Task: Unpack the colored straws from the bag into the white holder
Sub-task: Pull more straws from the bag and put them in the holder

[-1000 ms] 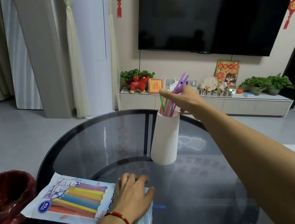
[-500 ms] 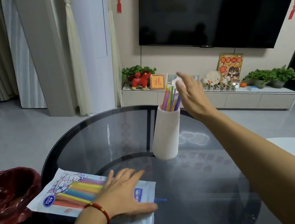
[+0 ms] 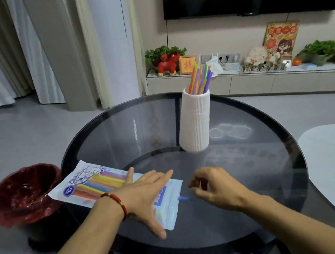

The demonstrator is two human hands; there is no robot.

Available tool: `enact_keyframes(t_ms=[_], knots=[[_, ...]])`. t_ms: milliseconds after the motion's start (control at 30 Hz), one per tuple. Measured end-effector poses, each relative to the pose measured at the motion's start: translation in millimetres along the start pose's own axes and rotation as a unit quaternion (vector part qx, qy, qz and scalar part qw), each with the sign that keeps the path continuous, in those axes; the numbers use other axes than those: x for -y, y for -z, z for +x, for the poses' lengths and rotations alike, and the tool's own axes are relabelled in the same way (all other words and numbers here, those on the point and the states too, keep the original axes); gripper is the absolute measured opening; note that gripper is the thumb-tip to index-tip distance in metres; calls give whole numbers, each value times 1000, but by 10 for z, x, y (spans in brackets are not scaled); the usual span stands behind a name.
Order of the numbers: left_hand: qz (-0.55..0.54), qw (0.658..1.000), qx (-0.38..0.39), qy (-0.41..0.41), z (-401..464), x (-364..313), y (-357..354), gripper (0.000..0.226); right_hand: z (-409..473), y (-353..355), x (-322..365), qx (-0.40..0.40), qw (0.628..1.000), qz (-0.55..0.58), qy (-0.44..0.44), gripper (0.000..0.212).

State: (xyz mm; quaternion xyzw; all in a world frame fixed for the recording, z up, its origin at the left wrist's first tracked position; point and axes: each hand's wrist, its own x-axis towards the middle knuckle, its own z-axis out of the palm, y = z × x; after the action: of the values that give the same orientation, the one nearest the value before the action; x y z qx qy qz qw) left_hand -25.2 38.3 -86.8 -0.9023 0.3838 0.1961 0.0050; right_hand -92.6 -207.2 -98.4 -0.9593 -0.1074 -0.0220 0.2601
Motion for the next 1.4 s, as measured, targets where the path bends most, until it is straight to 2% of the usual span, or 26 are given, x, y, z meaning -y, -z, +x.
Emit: enact_keyframes(t_ms=[100,167,300,433,567,700,833,1000,1067,1167,1300,1400], knots=[[-30,994,-101,-14,21,-8,62,122,-44,-74,16,-9,998,57,26,15],[-80,987,-140,-16,19,-18,107,111,-44,-118,27,-27,993,115,30,17],[-163,973,-160,-42,22,-40,151,107,-15,-208,58,-79,980,183,10,26],[-162,968,-187,-48,18,-66,171,110,28,-291,184,-108,954,279,13,28],[-159,970,-178,-35,20,-96,132,108,60,-357,170,-59,961,269,8,16],[-134,973,-190,-14,9,-48,111,105,120,-169,-35,-73,953,290,-44,13],[-125,972,-198,-1,5,17,97,101,52,23,-297,-43,946,311,-74,12],[-127,971,-202,-16,48,-34,100,101,68,-34,-228,-33,943,324,-73,47],[-129,971,-199,-18,59,-64,99,100,111,-105,-177,-29,941,334,-50,37],[-110,977,-183,-8,41,-41,109,93,132,-37,-189,-53,927,364,-73,20],[-40,989,-135,37,4,70,135,95,18,232,-331,-48,905,411,-101,23],[-30,993,-95,57,16,-3,74,105,-70,322,-358,-51,909,403,-93,26]])
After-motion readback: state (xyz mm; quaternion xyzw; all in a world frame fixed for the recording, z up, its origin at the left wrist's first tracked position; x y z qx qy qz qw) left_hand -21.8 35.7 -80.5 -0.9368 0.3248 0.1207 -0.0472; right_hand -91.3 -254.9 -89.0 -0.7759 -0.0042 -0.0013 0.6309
